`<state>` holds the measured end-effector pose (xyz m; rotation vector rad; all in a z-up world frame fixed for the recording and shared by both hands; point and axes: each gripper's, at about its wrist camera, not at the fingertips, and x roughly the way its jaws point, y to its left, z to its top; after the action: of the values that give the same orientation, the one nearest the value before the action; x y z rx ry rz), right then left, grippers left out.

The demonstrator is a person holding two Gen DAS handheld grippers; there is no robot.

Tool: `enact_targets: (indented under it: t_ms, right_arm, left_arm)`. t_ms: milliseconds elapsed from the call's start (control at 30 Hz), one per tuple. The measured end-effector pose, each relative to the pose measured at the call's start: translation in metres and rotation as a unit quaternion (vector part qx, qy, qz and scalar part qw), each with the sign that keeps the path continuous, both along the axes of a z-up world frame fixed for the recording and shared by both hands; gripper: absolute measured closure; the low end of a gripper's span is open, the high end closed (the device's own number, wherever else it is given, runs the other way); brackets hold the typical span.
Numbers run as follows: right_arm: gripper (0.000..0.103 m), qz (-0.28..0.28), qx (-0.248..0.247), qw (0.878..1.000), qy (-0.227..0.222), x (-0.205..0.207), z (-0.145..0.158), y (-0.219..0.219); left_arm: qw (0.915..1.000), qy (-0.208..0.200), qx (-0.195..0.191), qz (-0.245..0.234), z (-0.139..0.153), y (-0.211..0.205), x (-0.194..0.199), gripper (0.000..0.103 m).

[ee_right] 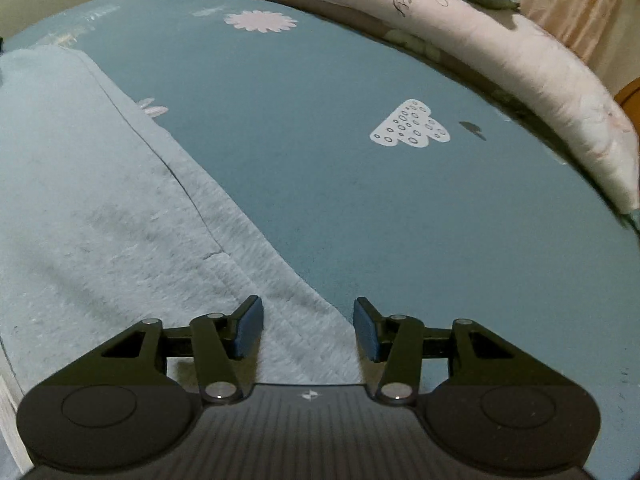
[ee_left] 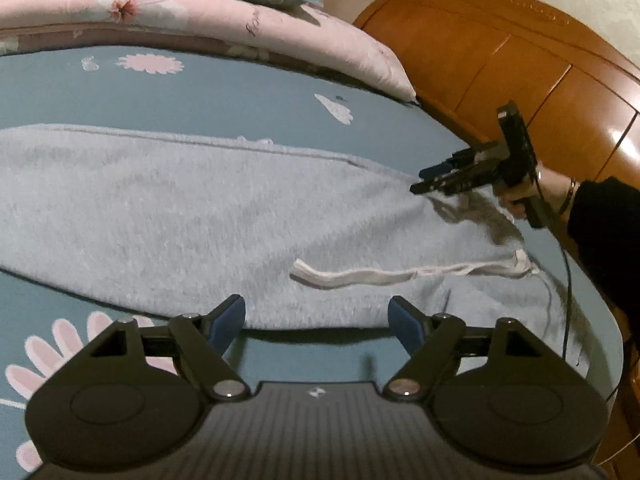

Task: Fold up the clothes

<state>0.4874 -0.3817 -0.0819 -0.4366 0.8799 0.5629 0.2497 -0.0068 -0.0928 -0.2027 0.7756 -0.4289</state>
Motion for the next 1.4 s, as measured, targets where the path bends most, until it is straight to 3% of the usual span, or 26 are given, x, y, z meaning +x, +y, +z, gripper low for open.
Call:
enact_targets:
  t_ms: [167,200,300,367,500,567,800,1000,1233,1400]
  right_arm:
    - [0.062,0.001,0.046,0.998,0.031,0.002,-0.004,-0.011]
    - [0.075,0.003,0.046,0.999,0.024,0.001,-0.003,-0.010]
    - [0.100,-0.016,0.039,0.999,0.003,0.002,-0.002,-0.010]
    - [0.100,-0.051,0.042,0.998,0.006,0.010,-0.004,-0.013]
    - [0.089,-0.055,-0.002,0.998,-0.005,-0.002,0.006,0.007]
    - [0.089,-0.050,-0.018,0.999,-0.010,-0.011,0.022,0.019]
    - [0.081,0.009,-0.052,0.998,-0.041,-0.046,0.111,0.091]
    - [0.077,0.075,-0.018,0.995,-0.065,-0.061,0.181,0.182]
    - [0.077,0.160,0.016,0.985,-0.059,-0.043,0.196,0.316]
    - [0.074,0.214,0.055,0.974,-0.045,-0.024,0.176,0.420]
  left_arm:
    - [0.9998,0.011,0.018,-0.007,-0.010,-0.006,0.002,0.024]
    - [0.9997,0.010,0.020,-0.006,-0.010,-0.005,0.002,0.024]
    - [0.9999,0.008,0.013,0.002,-0.008,0.001,0.000,0.024]
    - [0.9997,0.011,0.019,0.013,-0.005,0.004,0.000,0.024]
    - [0.9986,0.000,0.032,0.042,0.010,0.015,-0.003,0.024]
    - [0.9979,-0.001,0.028,0.058,0.018,0.025,-0.004,0.024]
    - [0.9913,-0.004,0.043,0.124,0.039,0.068,-0.006,0.023]
    - [0.9810,-0.003,0.014,0.193,0.047,0.130,-0.009,0.022]
    - [0.9596,-0.004,0.018,0.281,0.047,0.204,-0.020,0.022]
    - [0.9432,0.006,-0.007,0.332,0.037,0.254,-0.028,0.022]
